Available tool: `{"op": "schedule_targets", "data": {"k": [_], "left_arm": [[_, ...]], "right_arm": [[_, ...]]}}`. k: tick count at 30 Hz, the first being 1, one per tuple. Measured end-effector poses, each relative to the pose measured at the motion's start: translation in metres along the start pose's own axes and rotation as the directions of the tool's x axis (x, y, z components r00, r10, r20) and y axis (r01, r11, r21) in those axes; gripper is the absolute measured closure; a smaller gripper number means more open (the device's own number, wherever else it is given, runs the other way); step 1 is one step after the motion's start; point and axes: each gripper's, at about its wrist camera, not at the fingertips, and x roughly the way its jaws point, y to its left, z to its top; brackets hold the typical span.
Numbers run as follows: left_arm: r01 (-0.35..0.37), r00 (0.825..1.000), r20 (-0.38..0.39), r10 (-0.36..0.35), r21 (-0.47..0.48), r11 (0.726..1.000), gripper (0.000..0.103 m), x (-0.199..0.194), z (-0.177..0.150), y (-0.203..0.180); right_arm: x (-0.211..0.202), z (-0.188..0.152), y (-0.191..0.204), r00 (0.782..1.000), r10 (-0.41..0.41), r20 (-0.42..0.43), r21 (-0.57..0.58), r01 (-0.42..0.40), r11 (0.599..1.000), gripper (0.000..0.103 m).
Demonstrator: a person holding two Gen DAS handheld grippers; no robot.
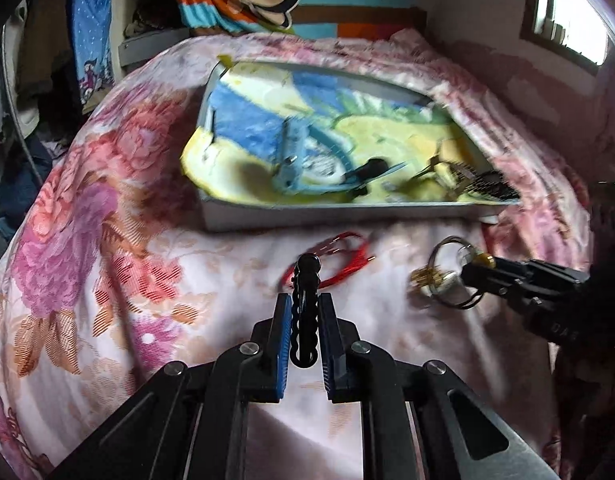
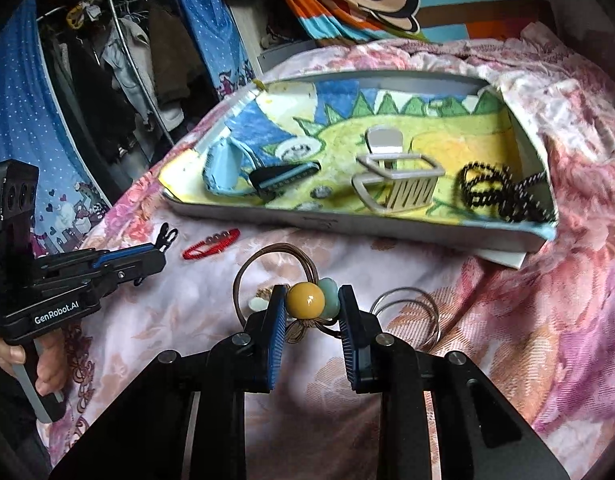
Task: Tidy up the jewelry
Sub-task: 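Carry the hairpin and gold bangle over the tray and lower them in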
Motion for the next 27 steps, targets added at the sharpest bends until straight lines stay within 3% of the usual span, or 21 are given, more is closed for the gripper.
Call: {"op": "schedule_targets", "data": {"k": [7,15,21,27], "left_arm": [[0.032,0.991,0.132,-0.036,0.034,0.999,0.090,-0.015,0.010,-0.022],[0.110,0.965,0.240,-0.111,0.018,0.994,0.090,-0.003,0.056,-0.053],[0.107,0.975,0.199,-0.104,-0.007,0.994,0.090,0.028,0.082,-0.067],[0.085,0.991,0.107,-0.087,0.017,0.996,0.090,0.062,0.081,-0.076]], "right_arm": [[-0.029,0.024,-0.005,0.992,-0.031,0.122,-0.016,0.033,0.999,0.080],[-0.047,0.054,-0.042,0.959,-0.156,0.236,0.072,0.142,0.987,0.080],[-0.030,0.067,-0.078,0.940,-0.263,0.217,0.159,0.232,0.960,0.080],[-0.003,0.066,-0.090,0.940,-0.304,0.152,0.184,0.276,0.943,0.080]]}}
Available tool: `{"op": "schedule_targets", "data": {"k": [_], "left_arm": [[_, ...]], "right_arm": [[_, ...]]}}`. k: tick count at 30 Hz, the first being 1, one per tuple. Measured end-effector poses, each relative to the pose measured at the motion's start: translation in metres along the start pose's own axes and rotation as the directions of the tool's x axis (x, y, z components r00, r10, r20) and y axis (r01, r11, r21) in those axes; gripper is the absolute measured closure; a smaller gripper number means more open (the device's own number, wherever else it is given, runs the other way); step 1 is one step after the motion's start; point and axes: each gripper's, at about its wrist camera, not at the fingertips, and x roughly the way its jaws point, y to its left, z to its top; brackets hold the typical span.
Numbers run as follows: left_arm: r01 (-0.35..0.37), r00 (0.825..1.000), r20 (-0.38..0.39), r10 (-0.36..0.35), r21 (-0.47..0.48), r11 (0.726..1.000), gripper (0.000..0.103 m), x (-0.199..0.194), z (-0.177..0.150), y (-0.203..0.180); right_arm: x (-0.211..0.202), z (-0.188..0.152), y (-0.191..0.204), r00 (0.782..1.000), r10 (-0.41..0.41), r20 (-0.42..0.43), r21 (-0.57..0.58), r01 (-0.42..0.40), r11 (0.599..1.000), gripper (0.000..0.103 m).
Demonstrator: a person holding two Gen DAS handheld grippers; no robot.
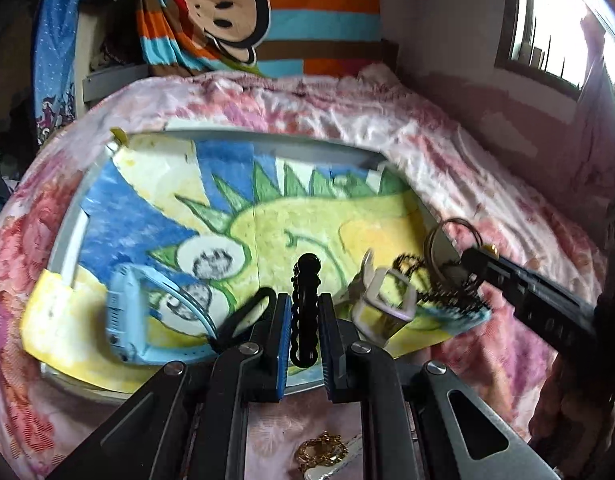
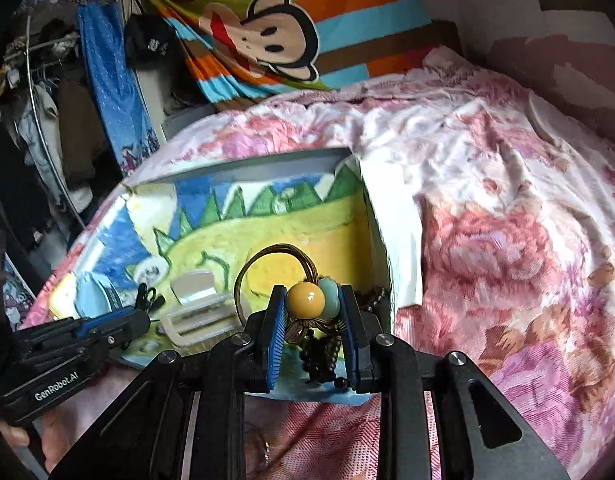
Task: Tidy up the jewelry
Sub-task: 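Carry the hairpin and gold bangle over the tray and lower them in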
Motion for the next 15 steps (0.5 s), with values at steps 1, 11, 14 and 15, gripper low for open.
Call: {"op": "schedule_targets", "data": {"k": [1,11,14,15], "left_arm": [[0.004,1.000,-0.010,-0.004,0.000,1.000,0.090,0.003,-0.001,-0.001],[-0.002,0.999,-0.049,0.003,0.008,1.000,0.090,0.015,-0.004,-0.003],[-0.001,0.999,-0.048,0.001,-0.010,1.000,0.090,0.016,-0.003,0.001],[0.004,0.999,-0.044,-0.004,-0.020,1.000,0.090,0.015,-0.002,0.002]], "right_arm": [[0.004,-0.002,0.001,1.000,-0.004,-0.009,-0.002,0.004,1.000,0.080],[0.007,-0.011,0.005,0.999,-0.018,-0.038,-0.015,0.017,1.000,0.077],[0.003,-0.011,0.002,0.999,-0.013,-0.037,-0.005,0.013,1.000,0.066],[0.001,-0.010,0.001,0.999,-0.013,-0.033,-0.003,0.013,1.000,0.063]]}}
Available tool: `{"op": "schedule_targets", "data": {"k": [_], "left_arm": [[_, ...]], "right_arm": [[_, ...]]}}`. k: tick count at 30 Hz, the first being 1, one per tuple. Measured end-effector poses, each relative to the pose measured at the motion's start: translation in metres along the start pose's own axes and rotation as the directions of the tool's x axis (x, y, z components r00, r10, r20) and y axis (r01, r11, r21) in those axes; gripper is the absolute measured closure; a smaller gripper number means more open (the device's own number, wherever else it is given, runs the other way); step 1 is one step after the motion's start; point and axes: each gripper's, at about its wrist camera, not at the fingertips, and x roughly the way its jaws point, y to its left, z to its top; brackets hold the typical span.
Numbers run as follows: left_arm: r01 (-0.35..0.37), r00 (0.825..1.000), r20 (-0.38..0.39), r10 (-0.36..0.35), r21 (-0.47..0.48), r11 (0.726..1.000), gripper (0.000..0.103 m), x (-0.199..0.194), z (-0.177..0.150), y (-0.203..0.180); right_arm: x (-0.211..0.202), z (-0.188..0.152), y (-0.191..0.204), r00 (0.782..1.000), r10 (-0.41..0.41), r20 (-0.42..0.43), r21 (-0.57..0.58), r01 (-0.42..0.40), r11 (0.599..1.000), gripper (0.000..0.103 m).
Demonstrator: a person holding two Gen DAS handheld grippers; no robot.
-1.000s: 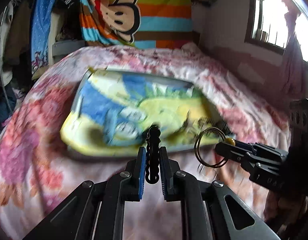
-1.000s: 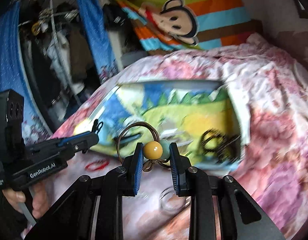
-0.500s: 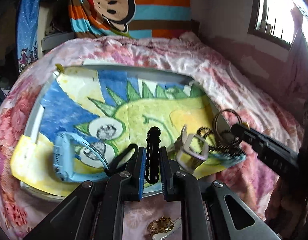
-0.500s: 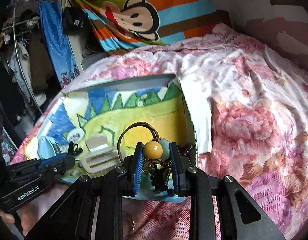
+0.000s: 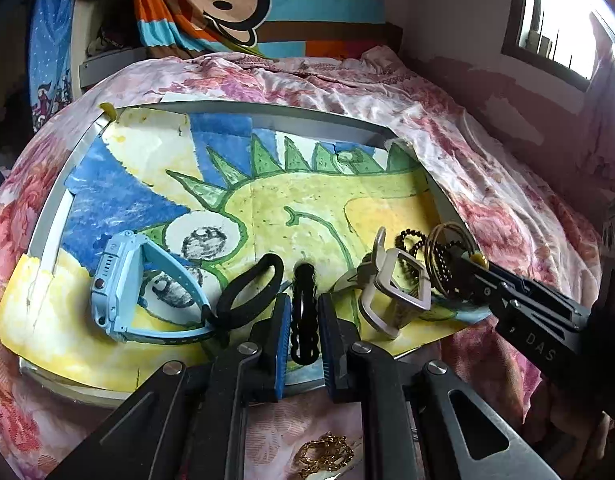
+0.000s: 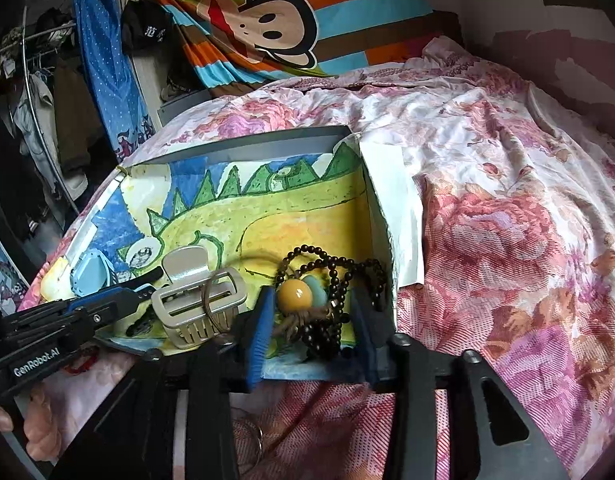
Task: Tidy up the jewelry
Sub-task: 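Carry the hairpin and gold bangle over the tray and lower them in, then open both tools in the tray and lift them back over the bed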
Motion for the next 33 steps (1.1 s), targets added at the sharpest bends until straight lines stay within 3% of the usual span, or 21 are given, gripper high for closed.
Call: {"op": "schedule_targets", "data": {"k": [2,5,7,9,10,13,15,18,24,28,33], "left_arm": [[0.014,1.000,0.006,-0.014,-0.019,1.000,0.087,-0.005,0.001,0.002],[0.024,0.999,0.024,-0.023,-0.037,0.999,0.072,-0.016,0.002,0.004],[0.027,0.998,0.050,-0.024,-0.049,0.998,0.060,-0.028,0.002,0.004],[0.026,0.995,0.096,-0.020,-0.062,0.998,0.037,-0.047,0.003,0.005],[0.023,0.993,0.117,-0.016,-0.067,0.998,0.034,-0.054,0.003,0.006],[0.018,0.981,0.192,-0.005,-0.067,0.998,0.029,-0.086,0.003,0.005],[-0.008,0.971,0.240,0.021,-0.054,0.998,0.012,-0.109,0.000,0.003],[-0.038,0.948,0.314,0.048,-0.039,0.999,0.002,-0.143,-0.012,0.002],[-0.094,0.915,0.392,0.099,-0.031,0.995,0.000,-0.197,-0.053,0.009],[-0.102,0.907,0.404,0.117,-0.059,0.993,0.000,-0.216,-0.074,0.018],[-0.123,0.898,0.414,0.146,-0.082,0.989,0.000,-0.236,-0.098,0.028]], "right_arm": [[-0.008,0.001,-0.001,1.000,-0.001,0.014,0.001,0.001,1.000,0.062],[-0.024,0.004,-0.004,0.999,-0.004,0.042,0.002,0.004,1.000,0.057],[-0.039,0.004,-0.005,0.997,-0.003,0.077,0.005,0.002,1.000,0.043],[-0.059,0.004,-0.005,0.992,0.015,0.124,0.005,-0.016,1.000,0.036],[-0.067,0.004,-0.004,0.990,0.023,0.140,0.003,-0.024,1.000,0.032],[-0.101,0.000,0.001,0.975,0.053,0.217,-0.020,-0.050,0.999,0.015],[-0.120,-0.005,0.005,0.965,0.065,0.256,-0.038,-0.057,0.998,0.007],[-0.147,-0.016,0.016,0.949,0.086,0.302,-0.094,-0.060,0.994,0.004],[-0.187,-0.038,0.032,0.927,0.124,0.355,-0.159,-0.071,0.985,0.002],[-0.213,-0.058,0.040,0.919,0.135,0.371,-0.185,-0.070,0.980,0.002],[-0.233,-0.081,0.042,0.925,0.152,0.349,-0.205,-0.082,0.975,0.002]]}}
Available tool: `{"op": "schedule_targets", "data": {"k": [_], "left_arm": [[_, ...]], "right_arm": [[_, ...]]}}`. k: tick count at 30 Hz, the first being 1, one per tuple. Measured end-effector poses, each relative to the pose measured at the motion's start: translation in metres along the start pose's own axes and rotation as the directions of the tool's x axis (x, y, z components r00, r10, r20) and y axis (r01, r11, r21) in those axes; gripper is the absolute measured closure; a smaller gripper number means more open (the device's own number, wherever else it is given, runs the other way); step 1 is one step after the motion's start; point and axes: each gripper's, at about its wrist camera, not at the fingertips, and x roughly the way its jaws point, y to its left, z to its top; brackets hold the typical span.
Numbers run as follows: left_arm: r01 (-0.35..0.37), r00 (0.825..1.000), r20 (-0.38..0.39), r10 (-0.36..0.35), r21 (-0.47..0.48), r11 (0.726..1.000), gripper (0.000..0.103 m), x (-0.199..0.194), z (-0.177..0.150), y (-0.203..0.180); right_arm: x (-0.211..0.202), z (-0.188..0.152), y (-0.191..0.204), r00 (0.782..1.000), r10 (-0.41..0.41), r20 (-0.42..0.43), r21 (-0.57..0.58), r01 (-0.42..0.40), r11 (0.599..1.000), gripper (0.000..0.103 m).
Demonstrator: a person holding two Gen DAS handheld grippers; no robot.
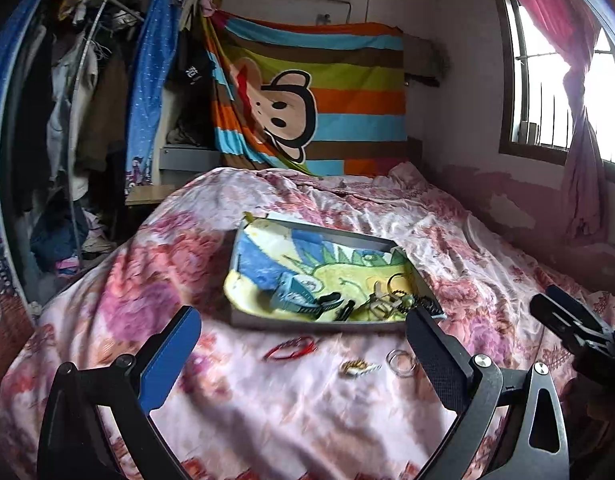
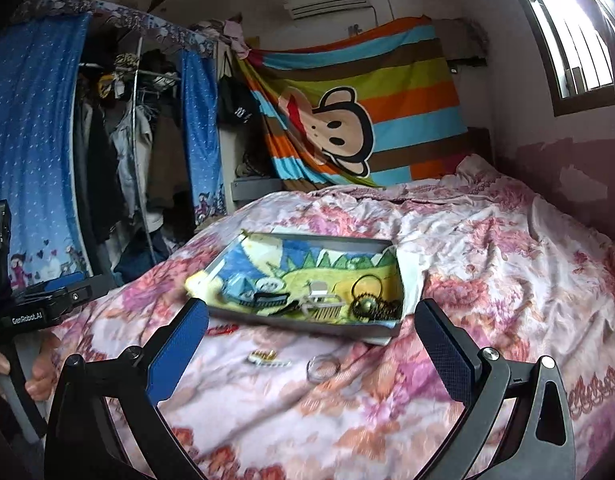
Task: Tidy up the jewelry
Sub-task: 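Open both tools in the tray and lift them back over the bed, then grasp the red bead bracelet with the left tool while the right tool grasps the white hairclip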
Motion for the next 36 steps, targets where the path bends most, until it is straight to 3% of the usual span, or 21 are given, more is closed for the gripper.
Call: {"op": "schedule_targets", "data": {"k": [7,14,19,26,31,36], "left_arm": [[-0.029,0.996,-0.079,0.030,0.004,1.000,0.000,-0.018,-0.027,0.014],[-0.038,0.977,-0.207,0.044,0.030,0.999,0.000,-0.017,-0.050,0.015],[-0.047,0.967,-0.245,0.065,0.081,0.996,0.000,-0.014,-0.060,0.009],[-0.056,0.941,-0.326,0.093,0.121,0.991,0.000,0.005,-0.065,0.008],[-0.043,0.919,-0.385,0.090,0.128,0.991,0.000,0.030,-0.065,0.013],[-0.029,0.905,-0.413,0.099,0.173,0.985,0.000,0.057,-0.061,0.010]], "right_arm": [[-0.010,-0.025,0.005,0.993,0.016,-0.118,-0.019,-0.018,1.000,0.002],[0.002,-0.048,0.006,0.967,0.032,-0.253,-0.018,-0.038,0.999,0.002],[0.014,-0.056,0.003,0.950,0.015,-0.313,-0.012,-0.019,1.000,0.002],[0.042,-0.062,-0.011,0.906,0.024,-0.424,0.038,-0.008,0.999,0.002],[0.066,-0.066,-0.016,0.877,0.013,-0.480,0.004,-0.013,1.000,0.002],[0.091,-0.064,-0.020,0.864,0.009,-0.504,-0.026,-0.026,0.999,0.002]]}}
